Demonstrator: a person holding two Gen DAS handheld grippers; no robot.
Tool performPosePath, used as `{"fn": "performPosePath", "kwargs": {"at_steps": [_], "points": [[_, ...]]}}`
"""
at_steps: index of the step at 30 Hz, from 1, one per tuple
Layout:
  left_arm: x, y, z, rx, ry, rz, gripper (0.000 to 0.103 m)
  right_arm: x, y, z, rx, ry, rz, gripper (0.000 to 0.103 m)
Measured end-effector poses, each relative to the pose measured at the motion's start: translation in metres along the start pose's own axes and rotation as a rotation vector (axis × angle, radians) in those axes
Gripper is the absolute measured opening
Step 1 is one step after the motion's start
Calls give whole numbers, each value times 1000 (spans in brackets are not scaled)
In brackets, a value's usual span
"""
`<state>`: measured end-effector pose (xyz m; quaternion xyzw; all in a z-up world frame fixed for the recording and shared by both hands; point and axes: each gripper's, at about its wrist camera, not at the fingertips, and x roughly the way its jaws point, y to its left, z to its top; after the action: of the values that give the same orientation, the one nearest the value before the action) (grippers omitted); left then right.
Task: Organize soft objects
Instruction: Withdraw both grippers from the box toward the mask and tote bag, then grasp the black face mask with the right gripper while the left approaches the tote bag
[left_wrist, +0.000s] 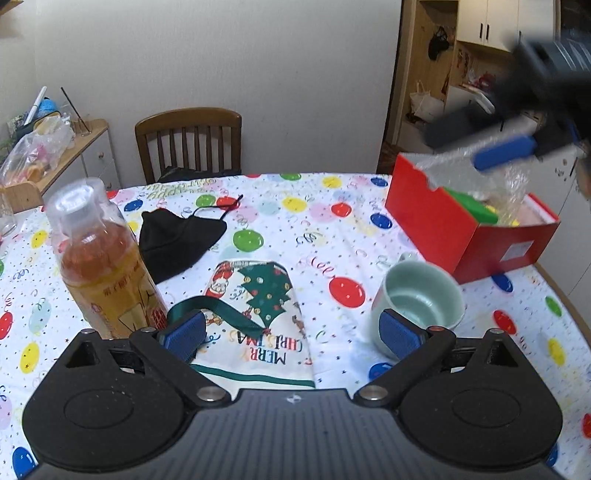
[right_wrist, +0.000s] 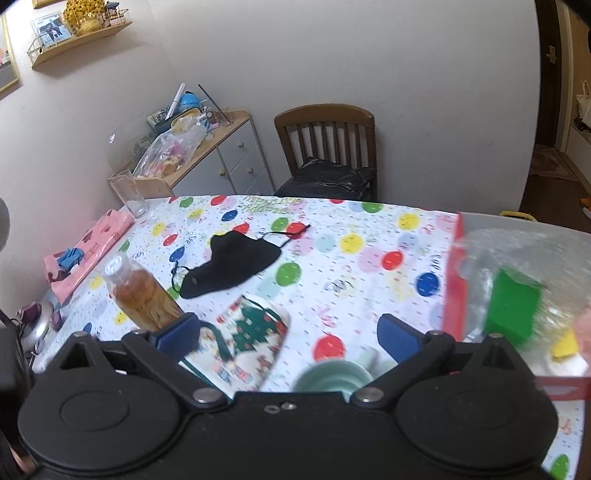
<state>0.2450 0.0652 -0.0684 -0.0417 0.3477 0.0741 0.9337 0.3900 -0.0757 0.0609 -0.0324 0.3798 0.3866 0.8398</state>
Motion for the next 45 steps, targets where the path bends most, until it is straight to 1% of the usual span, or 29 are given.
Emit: {"fn": "performPosePath", "kwargs": {"at_steps": [3,10,14,17,23,27,34,36,37,40,41,43,44,45], "points": [[12,2,-8,19,10,8,101,18,16,12,-4,13,0,103],[40,18,-27,7,45,45,101,62,49,36,-44,67,-14,103],[49,23,-34,20,58,50,101,93,62,52,-50,106,-13,103],[55,29,-39,2,77,58,101,117,69,61,-39,133,-8,103],[62,42,-47,-55,98,32,101,160,80,65,-46,190,-20,103],[71,45,-51,-54,116,13,101,183,83,69,-53,215,-36,103],[81,44,-49,-51,123,-33,99,223,83,83,-19,237,-51,103],[82,43,-49,-50,120,-42,92,236,84,84,-20,247,-55,103],[82,42,-49,-43,118,-44,91,243,85,85,-18,254,-56,103],[82,40,-49,-19,108,-52,83,266,87,86,-5,274,-54,103],[82,39,-49,-14,104,-56,78,273,88,85,-3,278,-57,103],[81,39,-48,-15,95,-63,65,285,93,85,-12,289,-52,102],[80,40,-48,-22,92,-63,51,291,96,84,-20,295,-49,101],[81,42,-47,-38,90,-76,36,296,99,83,-30,299,-48,99]]}}
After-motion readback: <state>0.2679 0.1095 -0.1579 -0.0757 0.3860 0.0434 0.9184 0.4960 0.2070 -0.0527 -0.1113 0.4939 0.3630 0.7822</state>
